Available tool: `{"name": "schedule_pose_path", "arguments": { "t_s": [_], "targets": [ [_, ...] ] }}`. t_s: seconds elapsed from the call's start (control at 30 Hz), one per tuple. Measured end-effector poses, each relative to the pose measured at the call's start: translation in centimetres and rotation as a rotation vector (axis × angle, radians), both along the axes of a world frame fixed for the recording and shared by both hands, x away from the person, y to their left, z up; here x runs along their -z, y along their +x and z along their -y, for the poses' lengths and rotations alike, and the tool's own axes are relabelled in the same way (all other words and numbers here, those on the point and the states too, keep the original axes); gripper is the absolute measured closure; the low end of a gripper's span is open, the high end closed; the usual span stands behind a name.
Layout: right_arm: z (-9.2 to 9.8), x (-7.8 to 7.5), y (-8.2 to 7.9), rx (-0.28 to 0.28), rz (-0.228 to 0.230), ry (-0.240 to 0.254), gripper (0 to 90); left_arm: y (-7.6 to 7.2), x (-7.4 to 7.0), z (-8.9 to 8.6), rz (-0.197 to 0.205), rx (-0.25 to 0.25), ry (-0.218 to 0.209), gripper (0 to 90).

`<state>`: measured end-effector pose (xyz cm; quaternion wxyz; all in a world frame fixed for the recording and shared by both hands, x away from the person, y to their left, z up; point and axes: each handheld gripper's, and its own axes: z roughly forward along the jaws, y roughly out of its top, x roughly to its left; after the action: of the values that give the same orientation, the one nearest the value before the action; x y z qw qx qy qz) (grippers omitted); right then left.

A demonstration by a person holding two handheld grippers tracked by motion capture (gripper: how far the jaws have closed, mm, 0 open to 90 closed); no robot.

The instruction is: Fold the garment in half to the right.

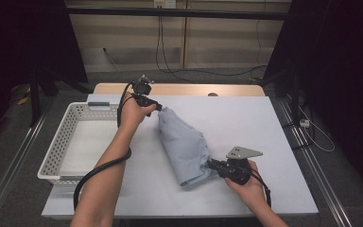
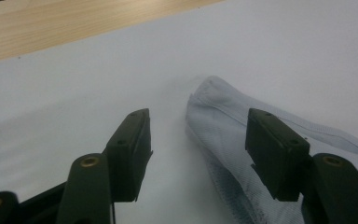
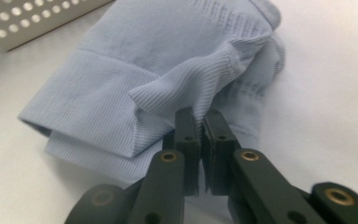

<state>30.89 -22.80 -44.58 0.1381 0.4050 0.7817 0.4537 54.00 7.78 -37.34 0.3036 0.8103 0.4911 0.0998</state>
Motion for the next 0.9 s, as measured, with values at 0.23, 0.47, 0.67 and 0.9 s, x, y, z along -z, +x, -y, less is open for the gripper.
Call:
{"name": "schedule_pose_path", "arguments": {
  "t_s": [0.23,0.47,0.67,0.9],
  "targets": [
    [0.6,-0.5,0.1,0.004,-0.033,0.019,74.7,-0.1,-0.3,-0.2,0.002,0.000,0.007,38.3],
    [1.1,-1.3,-0.1,0.030,-0.017,0.012,58.0,-0.4,-0.4,-0.3,0.011,0.008,0.002,37.7],
    [0.8,-2.3,0.3,0.049,0.007,0.024,45.5,-0.7,-0.3,-0.4,0.008,0.016,0.004,37.1],
    [-0.9,-2.0,1.4,0.021,-0.036,-0.004,44.3,-1.2,-0.3,-0.5,0.009,0.027,0.001,35.1]
  ]
}}
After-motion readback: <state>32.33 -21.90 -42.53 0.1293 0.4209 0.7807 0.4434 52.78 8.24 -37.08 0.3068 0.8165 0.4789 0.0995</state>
